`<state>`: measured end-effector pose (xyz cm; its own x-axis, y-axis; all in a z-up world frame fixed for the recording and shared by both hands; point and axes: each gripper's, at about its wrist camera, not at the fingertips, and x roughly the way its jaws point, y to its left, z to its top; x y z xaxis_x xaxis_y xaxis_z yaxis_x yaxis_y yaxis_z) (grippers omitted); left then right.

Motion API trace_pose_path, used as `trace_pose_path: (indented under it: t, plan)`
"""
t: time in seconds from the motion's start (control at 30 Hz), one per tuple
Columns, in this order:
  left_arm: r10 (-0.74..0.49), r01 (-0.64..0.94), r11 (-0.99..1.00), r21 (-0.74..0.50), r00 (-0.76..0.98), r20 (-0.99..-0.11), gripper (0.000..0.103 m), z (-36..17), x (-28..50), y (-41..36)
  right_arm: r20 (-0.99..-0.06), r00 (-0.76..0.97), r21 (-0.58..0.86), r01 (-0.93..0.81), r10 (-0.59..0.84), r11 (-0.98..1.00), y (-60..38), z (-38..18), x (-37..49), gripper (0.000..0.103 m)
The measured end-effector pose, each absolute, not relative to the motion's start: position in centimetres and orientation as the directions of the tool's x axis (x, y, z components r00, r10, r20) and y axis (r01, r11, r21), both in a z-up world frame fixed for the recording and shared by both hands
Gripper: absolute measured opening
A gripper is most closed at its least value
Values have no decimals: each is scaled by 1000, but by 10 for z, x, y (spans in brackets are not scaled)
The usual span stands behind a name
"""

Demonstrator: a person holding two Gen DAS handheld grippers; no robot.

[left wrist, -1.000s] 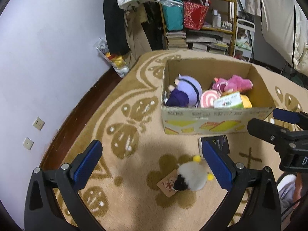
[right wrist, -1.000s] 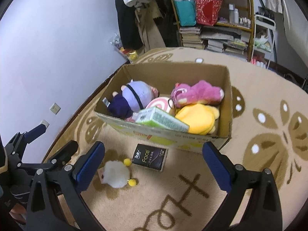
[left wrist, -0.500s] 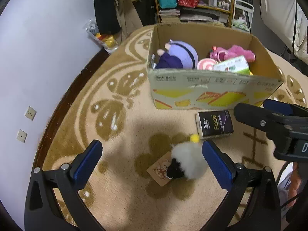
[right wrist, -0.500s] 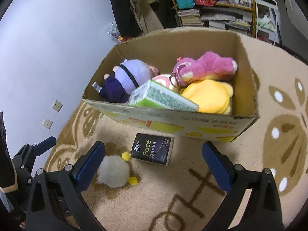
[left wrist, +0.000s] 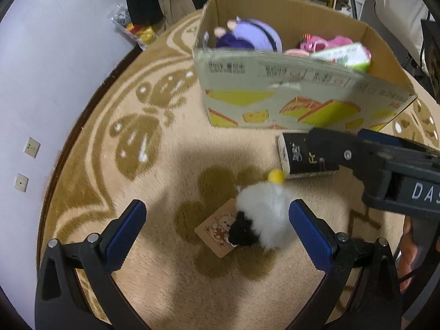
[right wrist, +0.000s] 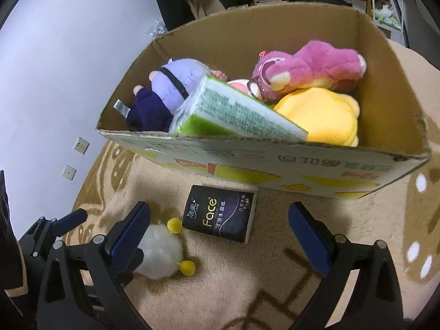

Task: Organize soft objects
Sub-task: 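Lower both open tools toward the white fluffy plush and black tissue pack, then grasp the white fluffy plush with the left tool while the right tool grasps the black 'Face' pack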

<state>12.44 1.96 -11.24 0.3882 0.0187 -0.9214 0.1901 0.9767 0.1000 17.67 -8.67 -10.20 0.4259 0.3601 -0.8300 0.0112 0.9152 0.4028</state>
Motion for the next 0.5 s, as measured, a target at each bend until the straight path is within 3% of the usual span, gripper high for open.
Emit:
trace_pose_path:
  t: [0.5]
  plan:
    - [28, 191, 977, 89, 301, -953, 102, -150, 137, 15, -851, 376, 396, -2, 368, 918, -73, -126, 187, 99]
